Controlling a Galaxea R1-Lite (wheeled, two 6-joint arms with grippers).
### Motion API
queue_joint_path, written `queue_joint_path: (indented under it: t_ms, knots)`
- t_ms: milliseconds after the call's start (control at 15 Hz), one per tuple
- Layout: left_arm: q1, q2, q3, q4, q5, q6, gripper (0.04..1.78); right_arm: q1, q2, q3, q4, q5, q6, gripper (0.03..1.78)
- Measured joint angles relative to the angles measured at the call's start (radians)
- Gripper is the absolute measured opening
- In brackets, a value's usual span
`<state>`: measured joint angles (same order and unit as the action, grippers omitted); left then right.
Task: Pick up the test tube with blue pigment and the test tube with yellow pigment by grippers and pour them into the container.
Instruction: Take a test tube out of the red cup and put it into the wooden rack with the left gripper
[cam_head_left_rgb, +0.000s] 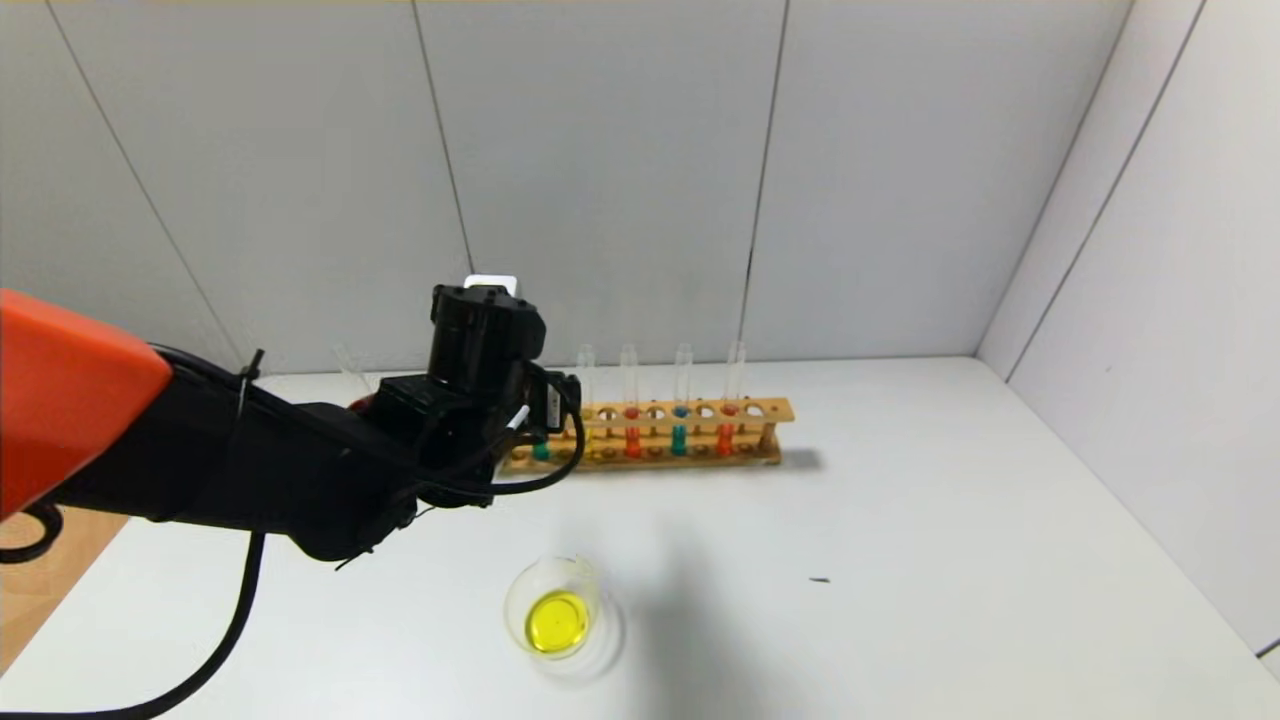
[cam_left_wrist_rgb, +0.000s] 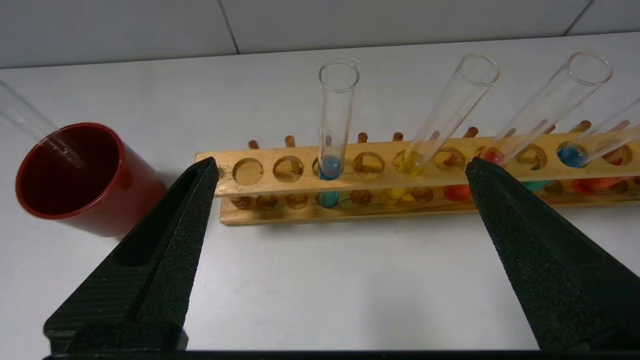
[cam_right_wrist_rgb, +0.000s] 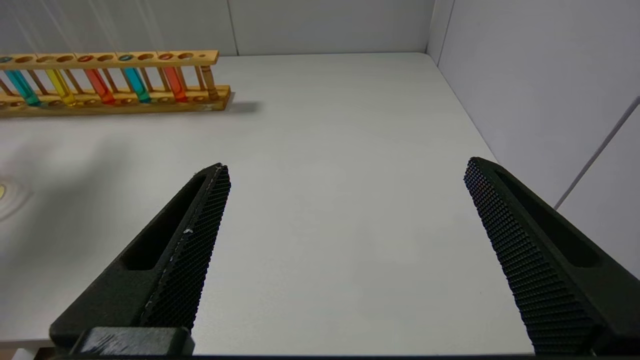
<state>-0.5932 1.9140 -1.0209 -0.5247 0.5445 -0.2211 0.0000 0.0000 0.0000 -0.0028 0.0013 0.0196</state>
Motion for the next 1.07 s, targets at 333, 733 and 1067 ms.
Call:
queue_joint_path:
  t_ms: [333,733,1067]
  knots:
    - [0.069,0.088,-0.088,-0.001,-0.043,0.012,1.74,0.000,0.000,0.000,0.000,0.000,0.000,1.71]
    - [0.120,0.182,-0.169,-0.003,-0.083,0.008,1.74,0.000,0.000,0.000,0.000,0.000,0.000,1.71]
    - [0.116,0.206,-0.193,-0.003,-0.099,0.003,1.74,0.000,0.000,0.000,0.000,0.000,0.000,1.71]
